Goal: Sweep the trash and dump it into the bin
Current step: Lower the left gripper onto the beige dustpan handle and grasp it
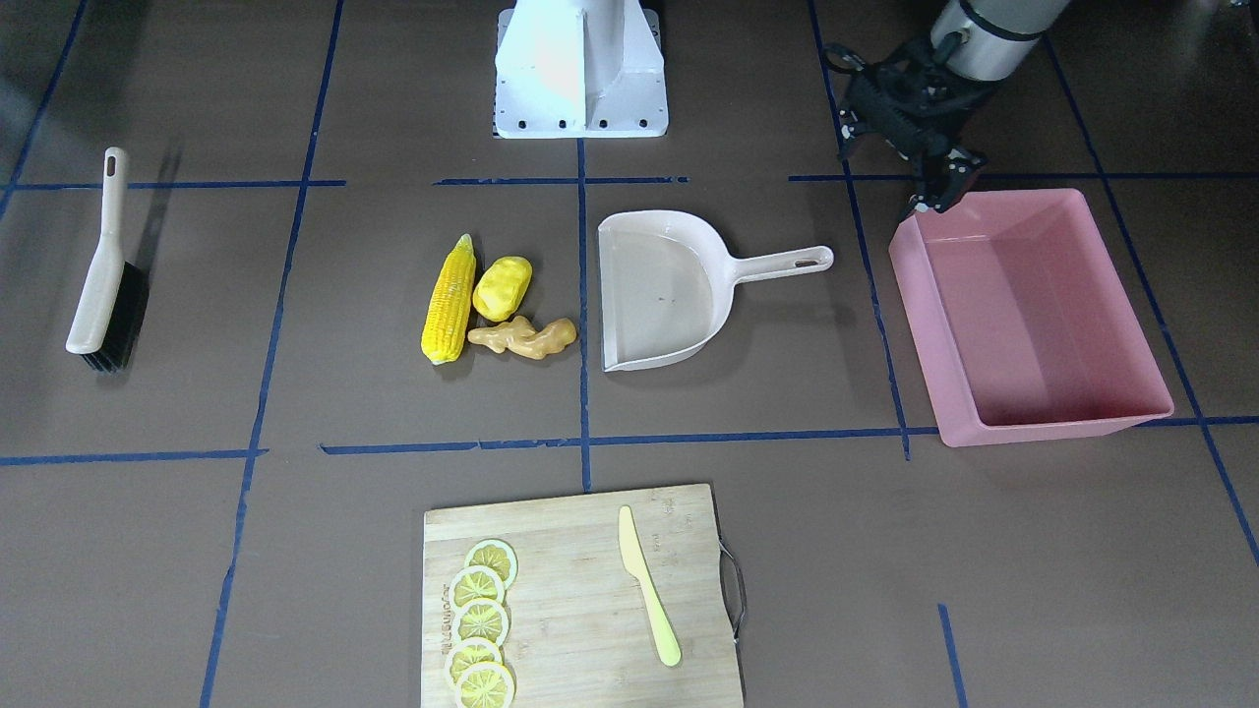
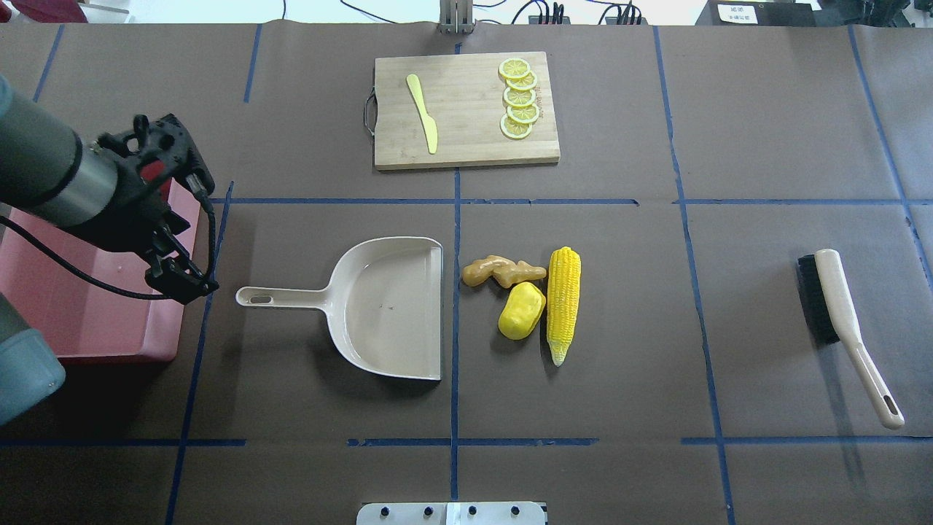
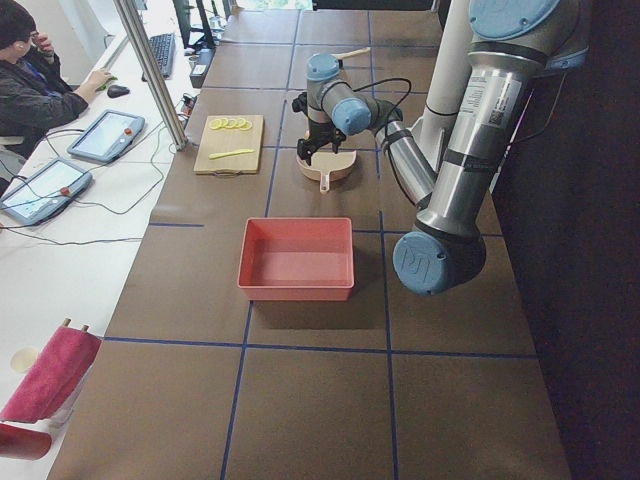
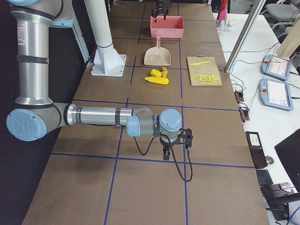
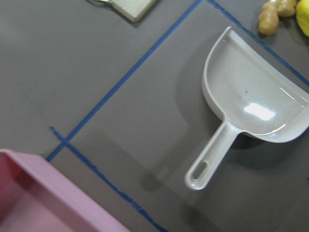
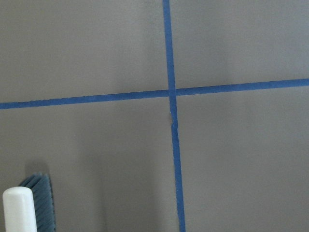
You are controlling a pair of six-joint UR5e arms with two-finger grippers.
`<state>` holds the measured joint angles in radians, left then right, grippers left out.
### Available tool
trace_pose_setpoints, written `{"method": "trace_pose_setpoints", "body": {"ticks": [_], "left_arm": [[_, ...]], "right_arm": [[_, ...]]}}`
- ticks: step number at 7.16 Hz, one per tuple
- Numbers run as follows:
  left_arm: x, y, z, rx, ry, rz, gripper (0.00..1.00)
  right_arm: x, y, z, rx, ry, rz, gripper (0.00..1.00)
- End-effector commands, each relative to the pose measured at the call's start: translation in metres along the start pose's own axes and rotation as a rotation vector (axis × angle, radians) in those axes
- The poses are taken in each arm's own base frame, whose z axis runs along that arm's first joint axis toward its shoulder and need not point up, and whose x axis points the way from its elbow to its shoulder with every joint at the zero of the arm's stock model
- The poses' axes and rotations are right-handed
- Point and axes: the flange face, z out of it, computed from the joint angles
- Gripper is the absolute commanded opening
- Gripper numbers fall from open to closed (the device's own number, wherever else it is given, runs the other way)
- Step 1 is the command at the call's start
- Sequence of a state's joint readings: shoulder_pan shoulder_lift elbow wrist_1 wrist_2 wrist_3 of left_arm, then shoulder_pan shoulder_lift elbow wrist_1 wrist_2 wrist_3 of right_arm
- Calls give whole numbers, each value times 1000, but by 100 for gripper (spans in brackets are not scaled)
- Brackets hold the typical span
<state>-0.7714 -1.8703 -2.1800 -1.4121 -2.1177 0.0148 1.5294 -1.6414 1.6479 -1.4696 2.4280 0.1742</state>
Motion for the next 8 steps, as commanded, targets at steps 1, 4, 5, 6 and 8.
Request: {"method": "trace_pose_setpoints", "body": {"ticks": [1, 4, 5, 6, 8], "left_arm": [[16, -21, 13, -5, -27, 229, 100], [23, -29, 66, -83, 17, 270, 100], [24, -32, 65, -74, 18, 276, 100], [25, -32, 65, -73, 19, 278, 100], [28, -40, 60, -56, 17, 287, 100]], "right_arm": [[-19, 0, 3, -6, -11, -42, 100], [-59, 0, 3, -9, -18, -113, 99], [-72, 3, -1, -4, -23, -60, 100], [-90, 24, -1, -17, -26, 3, 100], [-143, 81, 3, -58, 4, 103, 100]]}}
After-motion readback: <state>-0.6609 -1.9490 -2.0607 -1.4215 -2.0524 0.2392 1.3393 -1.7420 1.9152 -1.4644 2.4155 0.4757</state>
